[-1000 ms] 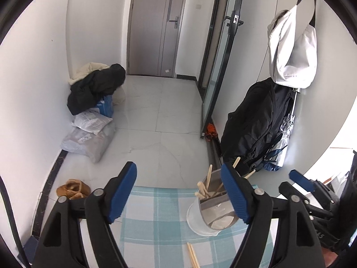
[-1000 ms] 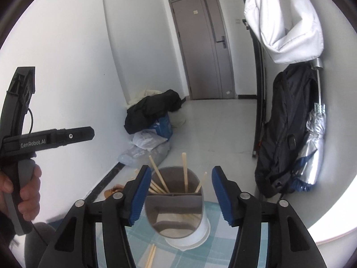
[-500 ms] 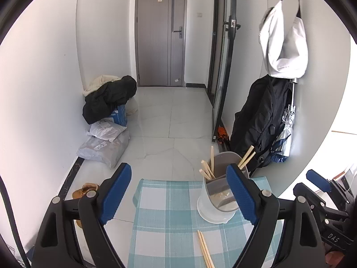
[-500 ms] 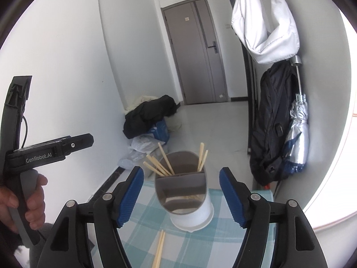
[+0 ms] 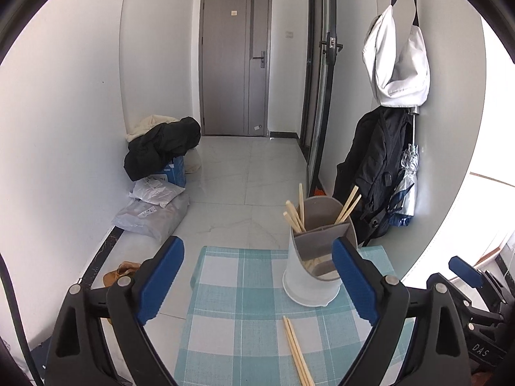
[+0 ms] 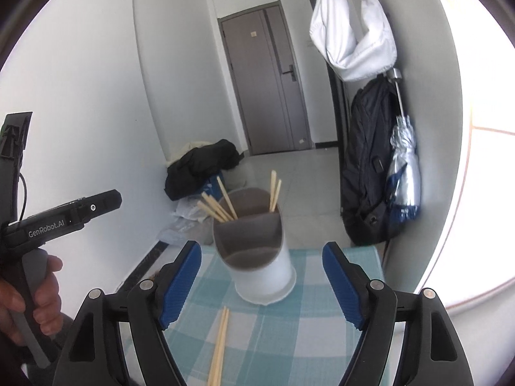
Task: Organize utensils
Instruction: 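Lower the open right gripper onto the remaining wooden chopsticks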
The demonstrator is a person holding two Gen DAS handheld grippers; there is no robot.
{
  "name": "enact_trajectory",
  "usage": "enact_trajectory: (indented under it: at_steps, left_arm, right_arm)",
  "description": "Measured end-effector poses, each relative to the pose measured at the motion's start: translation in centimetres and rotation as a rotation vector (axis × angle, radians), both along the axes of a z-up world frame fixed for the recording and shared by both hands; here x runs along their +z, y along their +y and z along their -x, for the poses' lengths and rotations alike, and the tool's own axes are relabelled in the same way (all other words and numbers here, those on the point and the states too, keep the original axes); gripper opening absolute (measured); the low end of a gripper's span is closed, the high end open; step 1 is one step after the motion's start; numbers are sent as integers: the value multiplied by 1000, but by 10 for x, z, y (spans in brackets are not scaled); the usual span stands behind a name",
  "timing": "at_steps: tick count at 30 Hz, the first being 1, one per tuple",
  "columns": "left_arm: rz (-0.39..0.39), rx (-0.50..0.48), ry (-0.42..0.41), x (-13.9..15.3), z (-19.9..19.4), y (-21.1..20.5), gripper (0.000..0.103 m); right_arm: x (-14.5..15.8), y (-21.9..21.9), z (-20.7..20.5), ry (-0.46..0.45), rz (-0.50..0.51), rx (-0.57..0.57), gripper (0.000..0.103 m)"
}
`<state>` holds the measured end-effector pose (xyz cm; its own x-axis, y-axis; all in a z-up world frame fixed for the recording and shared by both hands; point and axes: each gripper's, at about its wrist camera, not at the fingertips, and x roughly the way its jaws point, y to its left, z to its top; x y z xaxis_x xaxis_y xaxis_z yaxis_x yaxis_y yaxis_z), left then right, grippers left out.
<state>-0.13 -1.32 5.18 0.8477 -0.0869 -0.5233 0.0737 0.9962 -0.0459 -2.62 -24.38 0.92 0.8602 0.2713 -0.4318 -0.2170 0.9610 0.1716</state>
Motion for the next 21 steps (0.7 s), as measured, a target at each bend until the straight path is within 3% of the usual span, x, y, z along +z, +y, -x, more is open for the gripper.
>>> enact_trajectory:
  at_steps: [11, 21]
  left_arm:
    - [-16, -6, 43, -46, 7, -3, 91]
    - [-4, 35, 172, -86, -15, 14, 91]
  right_arm:
    - [-52, 8, 6, 116, 17, 26, 83]
    - [-97, 23, -19, 294, 76, 65, 83]
